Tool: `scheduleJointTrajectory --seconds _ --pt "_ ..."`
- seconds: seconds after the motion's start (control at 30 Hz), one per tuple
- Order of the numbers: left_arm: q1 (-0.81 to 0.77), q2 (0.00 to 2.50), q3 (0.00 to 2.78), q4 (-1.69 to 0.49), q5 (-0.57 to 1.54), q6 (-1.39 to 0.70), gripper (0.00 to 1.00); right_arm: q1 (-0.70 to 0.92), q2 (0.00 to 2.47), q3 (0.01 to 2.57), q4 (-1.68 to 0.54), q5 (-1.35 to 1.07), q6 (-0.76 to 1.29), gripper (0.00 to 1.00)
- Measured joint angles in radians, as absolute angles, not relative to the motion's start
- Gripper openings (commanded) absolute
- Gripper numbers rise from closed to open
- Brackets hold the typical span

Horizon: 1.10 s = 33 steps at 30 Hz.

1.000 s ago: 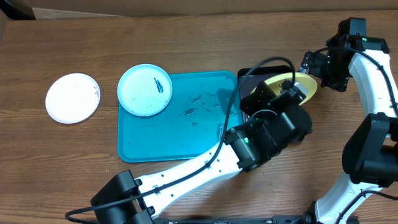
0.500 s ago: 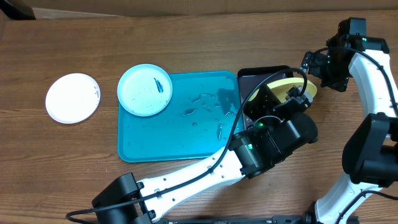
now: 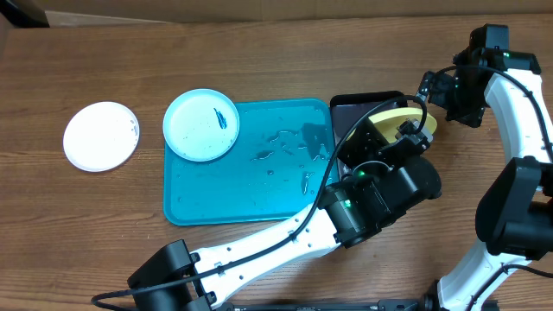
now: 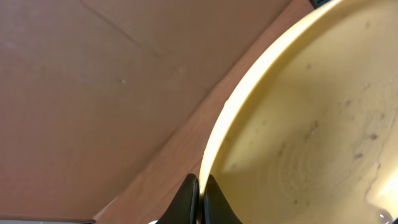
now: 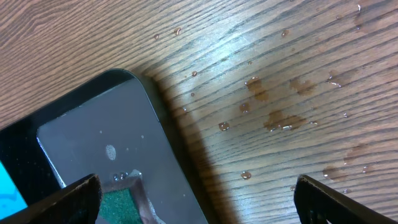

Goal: Clean dirty plates on tray and stack at the side

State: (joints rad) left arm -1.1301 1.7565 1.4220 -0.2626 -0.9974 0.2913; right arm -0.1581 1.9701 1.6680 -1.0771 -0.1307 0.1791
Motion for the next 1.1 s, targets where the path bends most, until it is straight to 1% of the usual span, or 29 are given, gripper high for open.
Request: scheduleJointTrajectory --seconds 0.1,0.2,0.37,0.5,0.67,0.8,0.93,1.1 --pt "-1.118 1.757 1.423 -0.329 -0.982 0.243 0.04 -0.158 1.970 1.668 -1.077 -0.131 0.179 1.00" --pt "-1.083 1.757 1.426 -0.418 -0.913 0.138 0.04 -0.158 1.970 1.668 -1.077 -0.131 0.179 1.00" --pt "-0.910 1.758 1.427 -0.550 -0.662 -0.054 0.04 -0.158 1.970 1.668 -1.077 -0.131 0.179 1.00" --pt "-0.708 1.758 1.427 -0.606 -0.374 -0.188 0.04 -0.157 1.970 1.668 -1.077 -0.131 0.179 1.00" --pt "-0.399 1.758 1.427 -0.665 0.060 -0.319 0.04 -0.157 1.970 1.668 -1.077 -0.131 0.179 1.00" --pt "-0.081 1.759 1.428 -0.720 0.373 -0.381 0.04 -0.157 1.970 1.668 -1.077 -0.130 0.179 1.00" --pt "0.181 1.759 1.429 -0.809 0.496 -0.398 0.04 -0.157 1.970 1.668 -1.077 -0.131 0.179 1.00" --pt "0.485 1.759 1.430 -0.929 0.498 -0.413 0.04 -0.157 1.970 1.668 -1.077 -0.130 0.179 1.00"
